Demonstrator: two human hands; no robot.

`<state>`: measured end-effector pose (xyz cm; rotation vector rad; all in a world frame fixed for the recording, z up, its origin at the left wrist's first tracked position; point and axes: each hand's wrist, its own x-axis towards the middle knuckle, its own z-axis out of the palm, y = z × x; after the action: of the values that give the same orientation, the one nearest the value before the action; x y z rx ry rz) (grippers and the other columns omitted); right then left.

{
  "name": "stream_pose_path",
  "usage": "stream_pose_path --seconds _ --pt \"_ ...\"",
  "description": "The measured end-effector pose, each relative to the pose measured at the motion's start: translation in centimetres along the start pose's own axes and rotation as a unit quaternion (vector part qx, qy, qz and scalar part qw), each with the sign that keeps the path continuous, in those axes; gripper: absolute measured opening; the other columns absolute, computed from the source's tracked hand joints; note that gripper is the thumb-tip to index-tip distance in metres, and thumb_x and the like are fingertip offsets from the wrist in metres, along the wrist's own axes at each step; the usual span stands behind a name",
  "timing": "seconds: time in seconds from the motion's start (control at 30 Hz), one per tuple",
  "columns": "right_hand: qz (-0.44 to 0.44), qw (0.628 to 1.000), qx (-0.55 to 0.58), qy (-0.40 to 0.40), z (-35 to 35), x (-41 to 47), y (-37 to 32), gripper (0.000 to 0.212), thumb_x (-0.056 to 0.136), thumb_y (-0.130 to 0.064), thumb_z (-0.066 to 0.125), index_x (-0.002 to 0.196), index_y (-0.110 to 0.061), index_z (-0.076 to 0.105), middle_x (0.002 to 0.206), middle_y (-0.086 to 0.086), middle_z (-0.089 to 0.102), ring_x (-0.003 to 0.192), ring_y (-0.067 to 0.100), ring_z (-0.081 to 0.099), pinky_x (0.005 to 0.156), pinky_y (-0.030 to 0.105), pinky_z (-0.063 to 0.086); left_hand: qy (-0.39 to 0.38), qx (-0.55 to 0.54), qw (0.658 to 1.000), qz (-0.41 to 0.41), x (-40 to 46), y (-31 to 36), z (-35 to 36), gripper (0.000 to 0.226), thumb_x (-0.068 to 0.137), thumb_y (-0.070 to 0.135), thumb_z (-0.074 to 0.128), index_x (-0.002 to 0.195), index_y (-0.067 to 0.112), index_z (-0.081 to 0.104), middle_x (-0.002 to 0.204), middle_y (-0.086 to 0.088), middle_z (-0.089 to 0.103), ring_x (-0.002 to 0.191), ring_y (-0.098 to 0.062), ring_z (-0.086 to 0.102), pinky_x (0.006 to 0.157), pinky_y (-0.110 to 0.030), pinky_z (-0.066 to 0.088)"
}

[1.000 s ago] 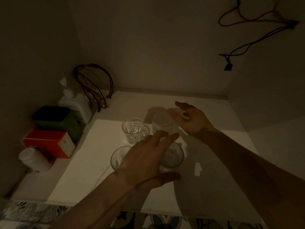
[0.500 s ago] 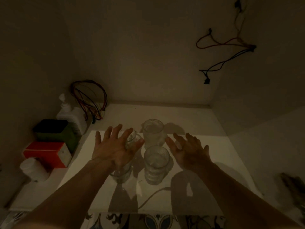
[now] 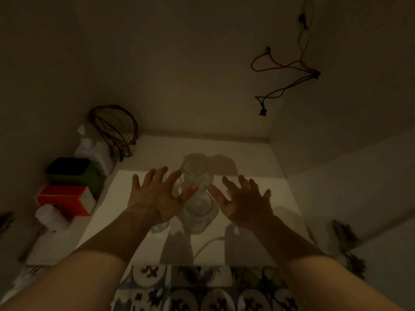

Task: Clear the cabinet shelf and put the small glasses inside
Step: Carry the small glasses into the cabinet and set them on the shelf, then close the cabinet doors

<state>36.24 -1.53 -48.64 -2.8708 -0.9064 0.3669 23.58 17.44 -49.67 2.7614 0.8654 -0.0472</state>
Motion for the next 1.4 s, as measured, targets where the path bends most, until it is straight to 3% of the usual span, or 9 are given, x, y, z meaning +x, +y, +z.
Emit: stream_pose_path --seconds 0.2,0.33,0.43,0.53,0.77,1.03,1.23,1.4 --pt "0.024 0.995 0.005 -0.095 -6.4 -7.9 -1.1 0.102 0.067 -0.094 -0.013 0.154 -0.047 0.013 0.169 0.0 0.006 0.154 0.032 0.001 0.114 0.073 0.0 -0.088 0.009 0.996 0.003 -7.1 2.6 -5.7 0.102 0.068 0.096 -0.007 0.155 0.046 0.011 0.168 0.007 0.009 0.153 -0.022 0.005 0.12 -0.06 -0.004" --pt "0.058 0.982 0.032 -0.175 -12.1 -13.1 -2.6 0.096 0.069 -0.096 -0.004 0.153 -0.052 0.009 0.169 -0.005 -0.003 0.154 0.029 -0.005 0.115 0.07 -0.006 -0.155 0.021 0.988 -0.008 -11.9 4.3 -11.9 0.107 0.063 0.096 -0.012 0.156 0.047 0.008 0.168 0.01 0.004 0.153 -0.02 0.0 0.12 -0.059 -0.005" --pt "0.083 0.972 0.038 -0.219 -17.9 -17.2 -4.3 0.109 0.059 -0.1 -0.011 0.153 -0.052 0.011 0.169 -0.005 0.001 0.154 0.029 0.002 0.117 0.068 -0.002 -0.198 0.008 0.98 -0.014 -15.4 6.2 -17.6 0.099 0.069 0.095 -0.003 0.156 0.048 0.007 0.168 0.011 0.003 0.153 -0.018 -0.001 0.121 -0.057 -0.005" --pt "0.093 0.97 0.038 -0.22 -22.8 -21.2 -6.1 0.112 0.063 -0.099 -0.009 0.154 -0.043 0.024 0.165 0.009 0.024 0.15 0.036 0.019 0.117 0.069 0.001 -0.209 0.006 0.978 -0.004 -18.9 7.8 -22.4 0.093 0.075 0.092 0.003 0.156 0.047 0.01 0.168 0.006 0.009 0.153 -0.022 0.006 0.12 -0.059 0.0" --pt "0.054 0.973 0.078 -0.209 -28.8 -28.5 -8.4 0.094 0.074 -0.094 -0.002 0.155 -0.048 0.013 0.17 0.0 0.003 0.154 0.03 -0.001 0.117 0.068 -0.003 -0.217 -0.005 0.976 -0.02 -26.5 9.5 -28.4 0.083 0.082 0.082 0.008 0.156 0.044 0.013 0.168 0.003 0.01 0.153 -0.023 0.007 0.12 -0.058 0.001" --pt "0.037 0.975 0.053 -0.213 -31.6 -39.7 -5.8 0.095 0.075 -0.093 -0.005 0.156 -0.046 0.01 0.17 0.002 0.001 0.154 0.031 -0.004 0.117 0.069 -0.003 -0.208 0.013 0.977 -0.039 -37.9 12.8 -31.6 0.098 0.072 0.09 -0.008 0.156 0.043 0.012 0.168 0.003 0.01 0.153 -0.024 0.005 0.12 -0.06 -0.001" --pt "0.058 0.971 0.067 -0.221 -34.8 -46.1 -4.2 0.094 0.075 -0.093 -0.003 0.156 -0.047 0.009 0.17 0.001 -0.001 0.154 0.029 -0.005 0.117 0.067 -0.004 -0.207 -0.003 0.978 -0.031 -43.9 14.6 -34.5 0.097 0.074 0.092 -0.006 0.156 0.044 0.01 0.168 0.003 0.01 0.154 -0.023 0.005 0.12 -0.06 -0.003" --pt "0.046 0.967 0.115 -0.221 -35.6 -48.7 -5.7 0.089 0.077 -0.091 0.001 0.155 -0.049 0.008 0.17 -0.002 -0.002 0.155 0.026 -0.003 0.121 0.061 0.004 -0.192 -0.047 0.98 -0.028 -45.8 14.2 -36.7 0.1 0.07 0.091 -0.007 0.156 0.044 0.015 0.166 0.005 0.015 0.152 -0.021 0.011 0.122 -0.054 0.005"
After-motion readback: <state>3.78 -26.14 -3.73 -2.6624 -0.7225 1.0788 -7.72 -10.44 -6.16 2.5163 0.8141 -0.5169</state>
